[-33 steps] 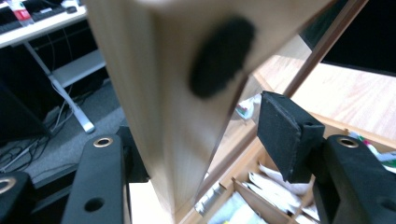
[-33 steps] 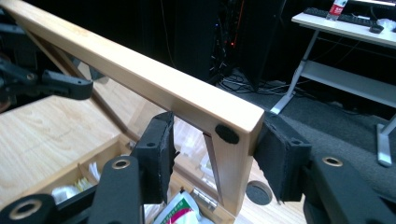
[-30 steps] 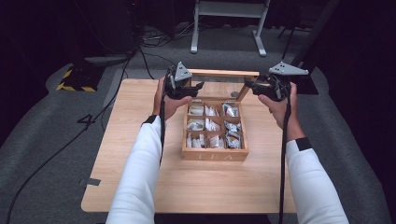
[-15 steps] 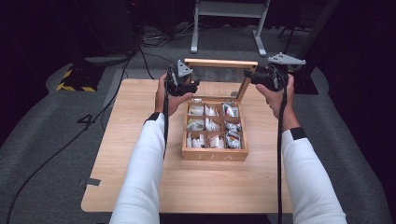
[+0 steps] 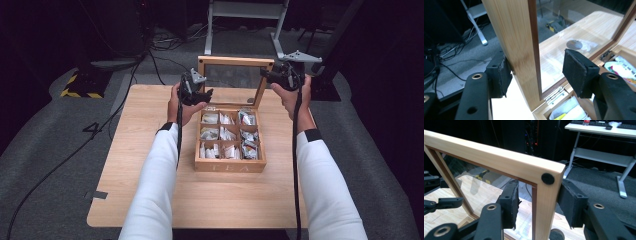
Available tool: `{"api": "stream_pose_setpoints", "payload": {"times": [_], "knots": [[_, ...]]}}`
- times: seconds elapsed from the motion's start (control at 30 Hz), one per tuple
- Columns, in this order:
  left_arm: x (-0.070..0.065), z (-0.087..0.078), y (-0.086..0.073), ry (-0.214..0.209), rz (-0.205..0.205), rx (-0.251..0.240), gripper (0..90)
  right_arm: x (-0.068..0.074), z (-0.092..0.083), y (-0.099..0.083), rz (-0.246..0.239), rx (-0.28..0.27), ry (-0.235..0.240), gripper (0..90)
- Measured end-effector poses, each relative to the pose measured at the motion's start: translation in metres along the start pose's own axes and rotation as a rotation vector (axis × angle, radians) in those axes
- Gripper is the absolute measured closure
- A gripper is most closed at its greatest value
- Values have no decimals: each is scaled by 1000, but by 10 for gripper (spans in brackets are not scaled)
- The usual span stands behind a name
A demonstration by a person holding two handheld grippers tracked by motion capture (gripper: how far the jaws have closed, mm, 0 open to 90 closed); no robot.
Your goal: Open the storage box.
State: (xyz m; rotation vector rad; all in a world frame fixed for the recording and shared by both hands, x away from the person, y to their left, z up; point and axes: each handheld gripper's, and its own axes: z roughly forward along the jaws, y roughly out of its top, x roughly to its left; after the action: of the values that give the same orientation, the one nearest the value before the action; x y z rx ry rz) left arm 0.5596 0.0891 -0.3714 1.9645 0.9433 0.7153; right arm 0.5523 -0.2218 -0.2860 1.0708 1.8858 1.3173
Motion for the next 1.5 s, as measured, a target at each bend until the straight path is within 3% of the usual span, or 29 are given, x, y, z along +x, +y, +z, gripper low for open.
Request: {"api": "stream_pose_setpoints", "payload": {"times": [0.07, 0.17, 0.3, 0.6, 0.77, 1.1, 1.3, 1.37, 1.43, 1.5], "knots": [[0, 4, -2, 1, 5, 36, 411, -1, 3, -2, 2, 14, -19, 570], [-2, 9, -7, -2, -2, 45, 395, -2, 7, -5, 15, 15, -3, 572], [-5, 19, -15, 15, 16, 114, 393, -2, 12, -10, 7, 43, -23, 583], [-8, 28, -22, 29, 10, 140, 373, 1, 19, -13, -5, 66, -64, 577], [-9, 38, -34, 11, 13, 211, 373, 1, 26, -17, -4, 77, -82, 573], [-9, 42, -54, -33, -6, 257, 363, -1, 39, -28, 6, 114, -112, 583], [-10, 34, -72, -62, -17, 264, 357, -4, 44, -38, 22, 133, -104, 593], [-9, 28, -76, -83, -36, 243, 352, -4, 47, -42, 34, 129, -70, 603], [-13, 25, -76, -56, -39, 234, 347, -2, 50, -46, 24, 137, -67, 594], [-18, 23, -75, -44, -18, 237, 417, -1, 52, -51, 31, 140, -58, 596]]}}
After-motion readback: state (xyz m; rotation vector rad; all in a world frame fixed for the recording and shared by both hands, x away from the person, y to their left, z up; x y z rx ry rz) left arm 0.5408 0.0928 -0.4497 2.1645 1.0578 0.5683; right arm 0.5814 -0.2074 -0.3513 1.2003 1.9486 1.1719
